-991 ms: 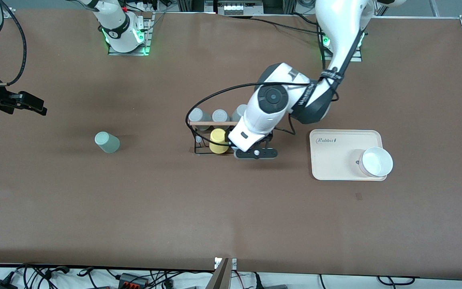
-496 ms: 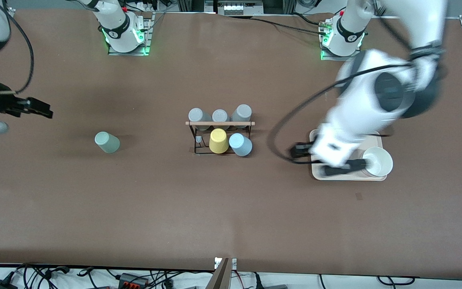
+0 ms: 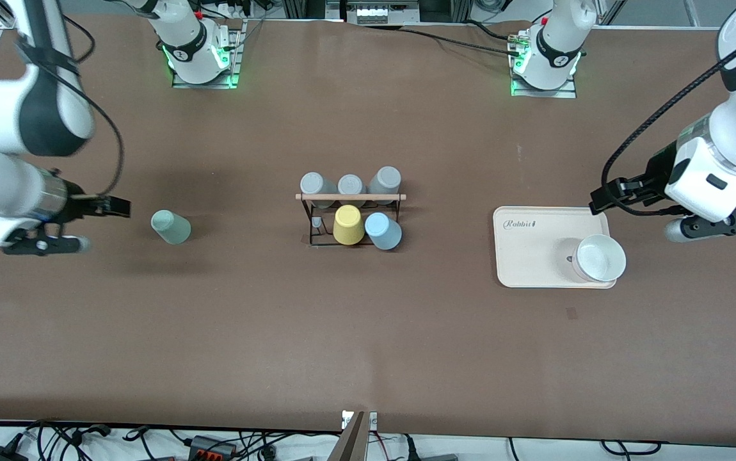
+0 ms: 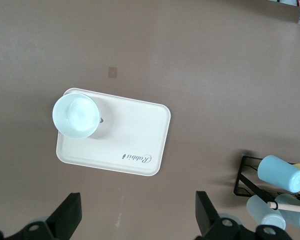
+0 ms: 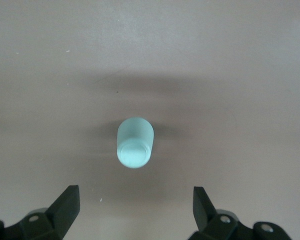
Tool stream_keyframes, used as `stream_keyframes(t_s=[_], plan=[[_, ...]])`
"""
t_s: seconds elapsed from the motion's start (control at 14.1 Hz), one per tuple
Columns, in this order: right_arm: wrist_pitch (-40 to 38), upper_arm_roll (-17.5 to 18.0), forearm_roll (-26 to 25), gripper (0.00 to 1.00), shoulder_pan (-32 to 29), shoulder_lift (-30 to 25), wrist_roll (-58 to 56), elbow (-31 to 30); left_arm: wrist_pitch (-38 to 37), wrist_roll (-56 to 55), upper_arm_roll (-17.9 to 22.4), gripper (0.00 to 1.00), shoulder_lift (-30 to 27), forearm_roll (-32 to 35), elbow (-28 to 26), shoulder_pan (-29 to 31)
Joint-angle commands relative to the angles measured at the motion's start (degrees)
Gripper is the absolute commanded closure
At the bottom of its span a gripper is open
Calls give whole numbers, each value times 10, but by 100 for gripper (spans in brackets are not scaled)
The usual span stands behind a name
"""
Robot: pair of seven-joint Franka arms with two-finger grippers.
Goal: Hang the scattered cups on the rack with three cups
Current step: 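Withdraw the left gripper while the right gripper reaches the light blue cup, then close the right gripper on the standing light blue cup and lift it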
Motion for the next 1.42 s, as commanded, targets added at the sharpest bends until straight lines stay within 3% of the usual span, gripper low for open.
stream_keyframes(t_s=[0.0, 0.14, 0.42, 0.85, 1.2, 1.35], plan=[[89, -1, -11, 0, -1, -12, 5, -88, -1, 13, -2, 0, -6, 9, -9, 27], [128, -1, -11, 0, -6, -6, 14, -121, 0, 53, -9, 0, -27, 10, -37, 43], [170, -1, -4, 0, -11, 28, 22, -135, 127, 74, -11, 0, -144, 11, -240, 55], [223, 0, 28, 0, -8, 79, 32, -142, 112, 77, -17, 0, -150, 40, -234, 58], [222, 1, 36, 0, -5, 87, 31, -154, 112, 82, -22, 0, -149, 48, -224, 56], [222, 0, 35, 0, -4, 87, 23, -162, 110, 100, -22, 0, -148, 79, -224, 54]])
